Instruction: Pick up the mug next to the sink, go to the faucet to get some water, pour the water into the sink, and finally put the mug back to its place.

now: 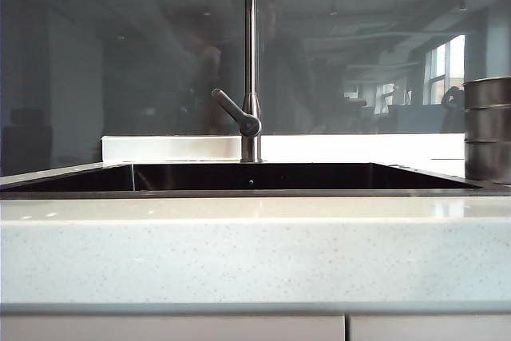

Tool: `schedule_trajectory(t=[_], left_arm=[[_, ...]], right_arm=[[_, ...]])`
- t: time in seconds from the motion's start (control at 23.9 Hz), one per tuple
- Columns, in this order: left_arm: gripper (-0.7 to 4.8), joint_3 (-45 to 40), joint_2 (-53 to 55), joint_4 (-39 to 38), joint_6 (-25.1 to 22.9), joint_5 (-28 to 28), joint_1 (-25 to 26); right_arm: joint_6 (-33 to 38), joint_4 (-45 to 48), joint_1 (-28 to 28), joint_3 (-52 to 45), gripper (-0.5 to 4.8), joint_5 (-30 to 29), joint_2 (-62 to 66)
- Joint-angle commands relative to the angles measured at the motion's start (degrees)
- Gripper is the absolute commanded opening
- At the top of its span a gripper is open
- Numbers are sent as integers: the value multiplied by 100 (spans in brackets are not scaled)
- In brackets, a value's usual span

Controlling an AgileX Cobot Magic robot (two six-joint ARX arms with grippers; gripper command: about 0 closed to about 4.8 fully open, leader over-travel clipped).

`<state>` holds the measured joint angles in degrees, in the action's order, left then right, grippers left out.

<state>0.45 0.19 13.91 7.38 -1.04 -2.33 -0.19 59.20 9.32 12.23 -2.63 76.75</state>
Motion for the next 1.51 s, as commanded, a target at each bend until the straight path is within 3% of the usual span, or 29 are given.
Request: schedule_trajectory(t=[0.04, 0.25, 0.63, 0.75, 0.88, 1.0, 1.13, 1.17, 1.51], left_arm=[[-5, 20, 2, 26, 17, 26, 9], [-5, 20, 2, 24, 15, 28, 9], [-5, 20, 2, 26, 15, 28, 9], [-5, 20, 2, 26, 17, 31, 9], [-5, 20, 2, 28, 17, 90, 9], [-5, 20, 2, 26, 17, 129, 9], [-5, 20, 2, 26, 17, 129, 9], [-5, 20, 2, 26, 17, 129, 9], [-5, 15, 2, 26, 17, 129, 9]], right_arm=[[26, 240, 4, 17, 252, -7, -20], [26, 282, 9, 20, 209, -4, -20], [63, 479, 9, 24, 198, -7, -13], [297, 522, 9, 24, 138, -9, 39], [339, 544, 9, 24, 133, -9, 63], [341, 588, 9, 24, 72, -11, 63], [341, 601, 9, 24, 61, -11, 63], [341, 610, 9, 24, 21, -11, 63], [341, 918, 7, 24, -5, -11, 61]])
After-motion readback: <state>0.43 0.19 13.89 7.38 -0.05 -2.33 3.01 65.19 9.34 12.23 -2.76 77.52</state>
